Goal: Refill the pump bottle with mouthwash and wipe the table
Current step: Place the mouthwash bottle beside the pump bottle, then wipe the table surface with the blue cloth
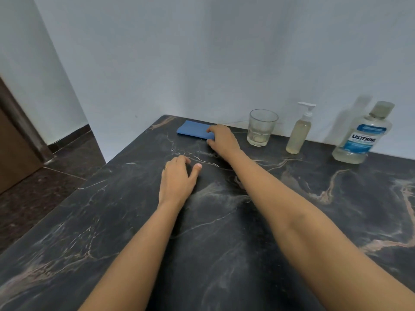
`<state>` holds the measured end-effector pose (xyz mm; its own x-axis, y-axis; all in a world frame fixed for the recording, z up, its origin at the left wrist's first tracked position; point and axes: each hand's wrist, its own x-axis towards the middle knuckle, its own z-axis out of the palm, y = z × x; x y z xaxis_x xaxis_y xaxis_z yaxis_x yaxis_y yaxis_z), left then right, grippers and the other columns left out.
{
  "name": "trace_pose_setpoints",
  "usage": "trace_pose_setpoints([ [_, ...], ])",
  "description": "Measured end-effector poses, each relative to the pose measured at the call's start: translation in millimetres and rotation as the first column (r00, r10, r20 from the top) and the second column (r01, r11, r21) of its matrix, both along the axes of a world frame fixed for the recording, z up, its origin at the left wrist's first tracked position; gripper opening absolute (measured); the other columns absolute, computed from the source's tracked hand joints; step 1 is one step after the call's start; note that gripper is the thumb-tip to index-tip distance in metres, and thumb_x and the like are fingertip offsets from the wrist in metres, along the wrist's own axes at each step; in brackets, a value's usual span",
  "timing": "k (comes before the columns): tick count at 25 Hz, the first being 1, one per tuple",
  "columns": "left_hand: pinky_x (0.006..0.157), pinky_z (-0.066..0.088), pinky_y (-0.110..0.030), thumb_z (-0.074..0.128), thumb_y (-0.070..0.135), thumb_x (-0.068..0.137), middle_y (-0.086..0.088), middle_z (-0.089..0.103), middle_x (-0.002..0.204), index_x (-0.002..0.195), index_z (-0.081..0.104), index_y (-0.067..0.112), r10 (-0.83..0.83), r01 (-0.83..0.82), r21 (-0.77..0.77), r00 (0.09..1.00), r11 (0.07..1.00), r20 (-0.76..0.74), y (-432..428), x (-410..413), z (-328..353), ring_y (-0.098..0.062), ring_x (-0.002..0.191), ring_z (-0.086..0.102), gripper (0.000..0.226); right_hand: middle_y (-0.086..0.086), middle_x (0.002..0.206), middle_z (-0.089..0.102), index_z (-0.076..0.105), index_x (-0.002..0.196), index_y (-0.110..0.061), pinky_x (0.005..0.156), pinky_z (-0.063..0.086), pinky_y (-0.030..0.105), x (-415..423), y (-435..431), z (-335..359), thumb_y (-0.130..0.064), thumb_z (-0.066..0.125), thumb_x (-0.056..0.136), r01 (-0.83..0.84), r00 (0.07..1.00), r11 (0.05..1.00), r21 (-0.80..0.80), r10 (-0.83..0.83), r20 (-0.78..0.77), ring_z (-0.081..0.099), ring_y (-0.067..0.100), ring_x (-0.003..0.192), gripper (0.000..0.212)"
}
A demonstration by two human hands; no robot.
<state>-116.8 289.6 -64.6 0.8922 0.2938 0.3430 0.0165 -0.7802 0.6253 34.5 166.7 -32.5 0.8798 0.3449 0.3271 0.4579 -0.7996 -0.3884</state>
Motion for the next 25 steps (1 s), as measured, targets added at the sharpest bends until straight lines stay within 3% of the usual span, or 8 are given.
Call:
trace_pose_setpoints([
  [5, 0.093, 0.037, -0.034, 0.051, 0.047, 0.093, 0.001, 0.06, 0.108, 0.109, 0.059, 0.013, 0.014, -0.015, 0.055, 1.0, 0.998, 0.013, -2, 2, -2, -0.019, 0.107, 0.05, 0.038, 0.012, 0.109, 0.064, 0.064, 0.107, -0.01, 0.081, 0.046, 0.037, 15, 13, 2, -0.013, 0.047, 0.093, 0.07, 0.99, 0.96, -0.271, -0.033, 0.139, 0.059, 0.031, 0.099, 0.022],
  [7, 0.092, 0.038, -0.034, 0.051, 0.047, 0.093, 0.001, 0.06, 0.107, 0.108, 0.059, 0.013, 0.014, -0.014, 0.043, 1.0, 0.999, 0.016, -1, 0, -3, -0.019, 0.106, 0.05, 0.037, 0.014, 0.107, 0.065, 0.064, 0.105, -0.007, 0.077, 0.045, 0.037, 11, 11, 5, -0.011, 0.043, 0.094, 0.085, 0.982, 0.947, -0.31, -0.028, 0.184, 0.06, 0.032, 0.096, 0.024],
  [12, 0.084, 0.046, -0.037, 0.053, 0.042, 0.093, 0.001, 0.061, 0.095, 0.095, 0.062, 0.015, 0.025, -0.023, -0.062, 0.999, 0.998, 0.026, -3, -7, 5, -0.018, 0.095, 0.055, 0.029, 0.013, 0.095, 0.063, 0.063, 0.096, -0.007, 0.068, 0.043, 0.034, -33, -18, 21, -0.017, 0.046, 0.09, 0.099, 0.992, 0.995, 0.02, -0.101, 0.073, 0.058, 0.03, 0.086, 0.021],
  [18, 0.086, 0.048, -0.042, 0.055, 0.033, 0.094, -0.005, 0.065, 0.101, 0.105, 0.062, 0.01, -0.033, 0.028, -0.046, 0.995, 0.999, -0.092, -35, -53, 18, -0.025, 0.098, 0.058, 0.027, 0.002, 0.075, 0.056, 0.057, 0.079, -0.009, 0.062, 0.034, 0.024, -136, -98, 46, -0.014, 0.051, 0.088, 0.112, 0.993, 0.929, 0.353, -0.12, 0.0, 0.049, 0.014, 0.071, 0.012],
  [25, 0.094, 0.045, -0.044, 0.052, 0.036, 0.095, -0.008, 0.062, 0.111, 0.113, 0.059, 0.009, -0.148, 0.128, -0.17, 0.983, 0.977, -0.107, -115, -156, 30, -0.025, 0.106, 0.056, 0.033, 0.002, 0.084, 0.062, 0.059, 0.083, -0.007, 0.067, 0.037, 0.02, -270, -206, 81, -0.013, 0.051, 0.089, 0.284, 0.948, 0.826, 0.488, -0.318, -0.014, 0.053, 0.012, 0.079, 0.012],
])
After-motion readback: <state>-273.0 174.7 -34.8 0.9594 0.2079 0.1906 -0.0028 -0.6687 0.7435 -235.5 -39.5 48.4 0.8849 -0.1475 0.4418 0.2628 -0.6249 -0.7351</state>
